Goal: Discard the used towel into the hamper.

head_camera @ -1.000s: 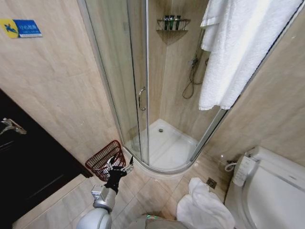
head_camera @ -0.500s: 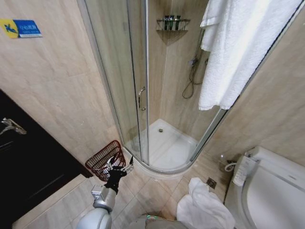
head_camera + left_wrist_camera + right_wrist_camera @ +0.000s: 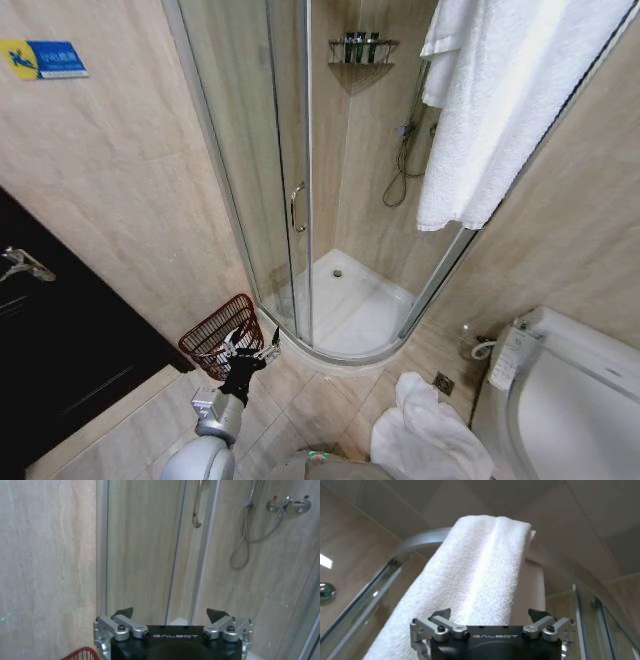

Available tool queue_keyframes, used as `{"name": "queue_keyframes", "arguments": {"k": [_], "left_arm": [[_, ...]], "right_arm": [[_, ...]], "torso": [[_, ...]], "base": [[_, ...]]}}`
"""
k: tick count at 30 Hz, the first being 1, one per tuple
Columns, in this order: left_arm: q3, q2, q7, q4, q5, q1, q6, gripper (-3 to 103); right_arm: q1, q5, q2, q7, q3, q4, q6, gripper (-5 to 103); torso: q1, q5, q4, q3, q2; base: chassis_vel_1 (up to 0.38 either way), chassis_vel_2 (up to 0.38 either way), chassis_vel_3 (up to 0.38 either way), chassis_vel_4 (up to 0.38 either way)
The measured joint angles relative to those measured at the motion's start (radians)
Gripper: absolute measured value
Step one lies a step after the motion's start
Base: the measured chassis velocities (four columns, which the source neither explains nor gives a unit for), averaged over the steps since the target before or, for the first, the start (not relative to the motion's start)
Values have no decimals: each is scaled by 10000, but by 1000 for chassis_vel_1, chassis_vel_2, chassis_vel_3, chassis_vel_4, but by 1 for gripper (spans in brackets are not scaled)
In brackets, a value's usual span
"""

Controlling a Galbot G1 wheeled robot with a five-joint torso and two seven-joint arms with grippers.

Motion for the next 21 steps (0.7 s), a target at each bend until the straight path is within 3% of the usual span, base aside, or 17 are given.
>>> {"name": "queue_keyframes", "arguments": {"k": [9, 21], "left_arm": [[0, 0, 0, 0, 0, 0, 0, 99], [0, 0, 0, 0, 0, 0, 0, 99]], "right_arm": [[-824, -310, -382, 188, 592, -702, -143, 100], [-1851, -134, -998, -131, 1300, -1413, -204, 100]], "torso": [[0, -1, -3, 0, 0], [0, -4, -3, 0, 0]], "base": [[0, 0, 0, 0], [0, 0, 0, 0]]}}
